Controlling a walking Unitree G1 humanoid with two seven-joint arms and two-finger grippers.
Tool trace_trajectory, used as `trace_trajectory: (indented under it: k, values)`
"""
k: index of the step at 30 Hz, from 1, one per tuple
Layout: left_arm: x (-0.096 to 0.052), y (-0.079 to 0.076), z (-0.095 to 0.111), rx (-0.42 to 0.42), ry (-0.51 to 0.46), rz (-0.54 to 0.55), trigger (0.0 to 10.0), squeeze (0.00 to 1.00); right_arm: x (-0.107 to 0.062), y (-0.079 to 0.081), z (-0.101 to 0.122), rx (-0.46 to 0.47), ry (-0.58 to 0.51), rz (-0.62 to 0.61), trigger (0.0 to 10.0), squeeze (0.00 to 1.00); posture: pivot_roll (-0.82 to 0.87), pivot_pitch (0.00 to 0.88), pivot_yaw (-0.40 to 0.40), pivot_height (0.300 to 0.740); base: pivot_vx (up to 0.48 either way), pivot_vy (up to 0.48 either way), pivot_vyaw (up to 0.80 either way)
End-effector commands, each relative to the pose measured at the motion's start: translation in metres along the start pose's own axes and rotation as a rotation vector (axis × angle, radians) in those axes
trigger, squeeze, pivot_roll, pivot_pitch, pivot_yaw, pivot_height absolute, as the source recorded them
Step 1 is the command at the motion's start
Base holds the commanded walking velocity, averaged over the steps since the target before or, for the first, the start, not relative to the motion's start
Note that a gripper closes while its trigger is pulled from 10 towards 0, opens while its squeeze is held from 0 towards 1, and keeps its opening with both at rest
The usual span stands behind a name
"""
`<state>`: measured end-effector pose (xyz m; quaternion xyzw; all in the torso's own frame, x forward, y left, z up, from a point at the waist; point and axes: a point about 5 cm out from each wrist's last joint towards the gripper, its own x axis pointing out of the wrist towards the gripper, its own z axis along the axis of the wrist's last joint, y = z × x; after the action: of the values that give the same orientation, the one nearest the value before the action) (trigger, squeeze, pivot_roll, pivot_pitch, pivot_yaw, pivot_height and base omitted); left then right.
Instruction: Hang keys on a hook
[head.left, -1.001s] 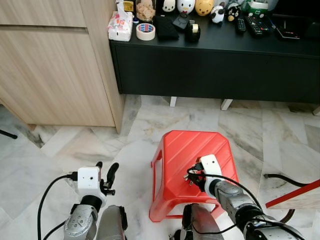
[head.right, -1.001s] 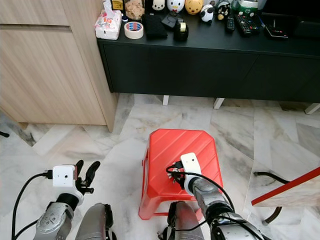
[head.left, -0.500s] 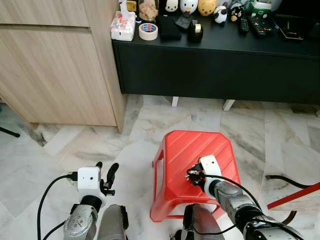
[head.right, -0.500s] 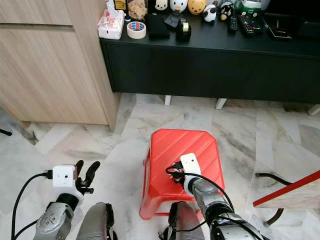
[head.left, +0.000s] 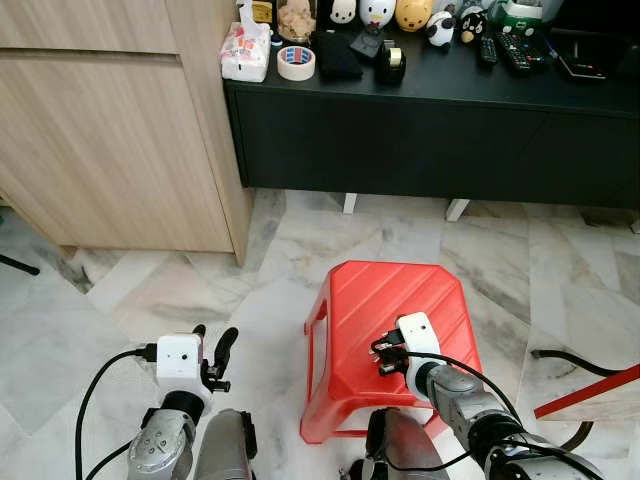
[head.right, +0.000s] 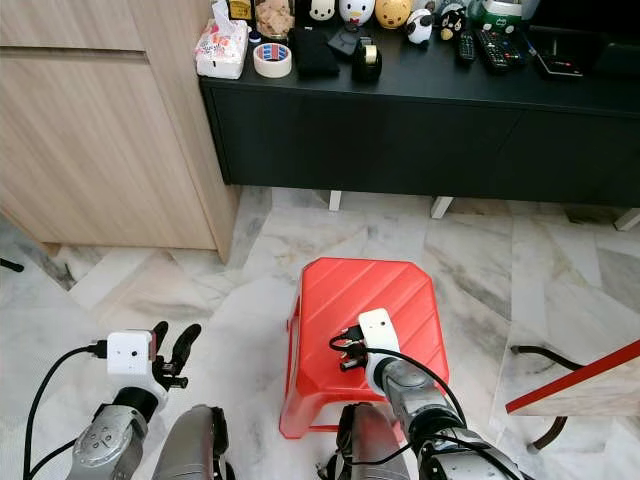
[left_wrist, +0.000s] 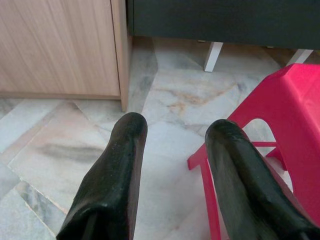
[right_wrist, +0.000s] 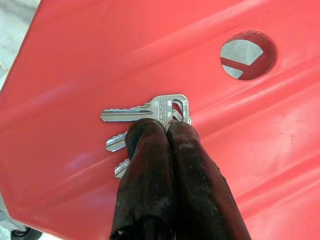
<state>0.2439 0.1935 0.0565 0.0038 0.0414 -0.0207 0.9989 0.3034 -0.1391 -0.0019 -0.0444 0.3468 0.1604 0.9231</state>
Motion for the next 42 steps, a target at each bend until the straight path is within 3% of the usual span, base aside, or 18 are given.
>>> trace_trajectory:
  k: [1,10,17,24,31,32,42]
  values:
    - [-0.002,0.0,-0.004,0.019,0.02,-0.003,10.0,0.0,-0.001,-0.001,-0.011,0.008,0.032,-0.007,1.1,0.0,0.11,0.21,-0.086,0.623,0.0,0.0,0.0]
    - [0.001,0.001,-0.004,0.026,0.017,-0.002,10.0,0.0,-0.001,-0.004,-0.005,0.012,0.002,-0.035,0.1,0.0,0.11,0.198,-0.084,0.623,0.0,0.0,0.0]
    - [0.004,0.003,-0.004,0.032,0.018,0.002,10.0,0.0,-0.001,-0.003,0.021,0.111,-0.199,-0.071,0.0,0.0,0.11,0.18,-0.084,0.623,0.0,0.0,0.0]
    - [0.008,0.003,-0.004,0.03,0.016,0.002,10.0,0.0,-0.004,0.014,0.029,0.156,-0.35,-0.005,0.0,0.0,0.1,0.165,-0.089,0.623,0.0,0.0,0.0]
    - [0.012,0.003,-0.006,0.03,0.014,0.013,10.0,0.0,-0.015,0.02,0.035,0.185,-0.527,-0.037,0.4,0.0,0.08,0.14,-0.101,0.623,0.0,0.0,0.0]
    - [0.013,0.002,-0.007,0.024,0.013,0.016,10.0,0.0,-0.018,0.022,0.031,0.173,-0.54,-0.051,10.0,0.0,0.08,0.128,-0.105,0.623,0.0,0.0,0.0]
    - [0.021,-0.002,-0.007,-0.007,-0.012,0.016,10.0,0.0,-0.033,0.012,0.022,0.22,-0.619,-0.171,10.0,0.0,0.07,0.097,-0.112,0.623,0.0,0.0,0.0]
